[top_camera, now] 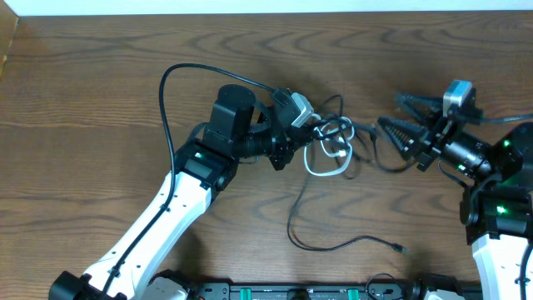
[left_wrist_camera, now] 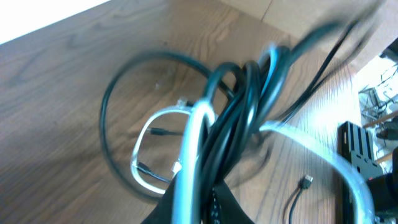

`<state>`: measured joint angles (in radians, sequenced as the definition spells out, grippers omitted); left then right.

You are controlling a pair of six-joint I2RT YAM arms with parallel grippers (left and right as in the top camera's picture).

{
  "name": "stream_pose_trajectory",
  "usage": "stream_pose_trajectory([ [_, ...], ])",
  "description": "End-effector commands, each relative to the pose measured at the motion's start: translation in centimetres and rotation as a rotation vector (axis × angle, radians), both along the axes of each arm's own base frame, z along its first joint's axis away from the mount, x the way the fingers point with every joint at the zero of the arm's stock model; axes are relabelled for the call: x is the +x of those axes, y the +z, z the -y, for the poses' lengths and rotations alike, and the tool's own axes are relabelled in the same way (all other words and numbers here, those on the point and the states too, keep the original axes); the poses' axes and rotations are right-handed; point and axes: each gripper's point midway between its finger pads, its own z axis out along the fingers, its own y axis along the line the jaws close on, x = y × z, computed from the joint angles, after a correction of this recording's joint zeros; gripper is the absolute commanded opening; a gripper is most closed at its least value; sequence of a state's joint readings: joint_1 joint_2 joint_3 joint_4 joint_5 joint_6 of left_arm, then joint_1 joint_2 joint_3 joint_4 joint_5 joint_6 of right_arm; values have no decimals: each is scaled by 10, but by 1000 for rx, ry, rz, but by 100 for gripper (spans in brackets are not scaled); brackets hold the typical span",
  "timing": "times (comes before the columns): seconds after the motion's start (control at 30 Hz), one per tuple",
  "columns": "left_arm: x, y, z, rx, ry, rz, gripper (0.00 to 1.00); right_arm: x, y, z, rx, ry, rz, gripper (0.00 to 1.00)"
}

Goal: Untangle cables

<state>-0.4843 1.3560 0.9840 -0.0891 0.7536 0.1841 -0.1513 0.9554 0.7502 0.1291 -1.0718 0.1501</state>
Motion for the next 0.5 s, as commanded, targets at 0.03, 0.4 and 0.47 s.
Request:
stream_pose_trajectory([
  [0.03, 12, -3, -7, 27, 75, 14, 8, 27, -21, 27, -11, -241, -114, 93],
  [0.4, 39, -9, -24, 72, 271, 9, 7, 12, -34, 13, 5, -134, -195, 99],
  [0.47, 35, -8, -21, 62, 246, 1, 8, -2, -33, 1, -69, -16, -89, 99],
])
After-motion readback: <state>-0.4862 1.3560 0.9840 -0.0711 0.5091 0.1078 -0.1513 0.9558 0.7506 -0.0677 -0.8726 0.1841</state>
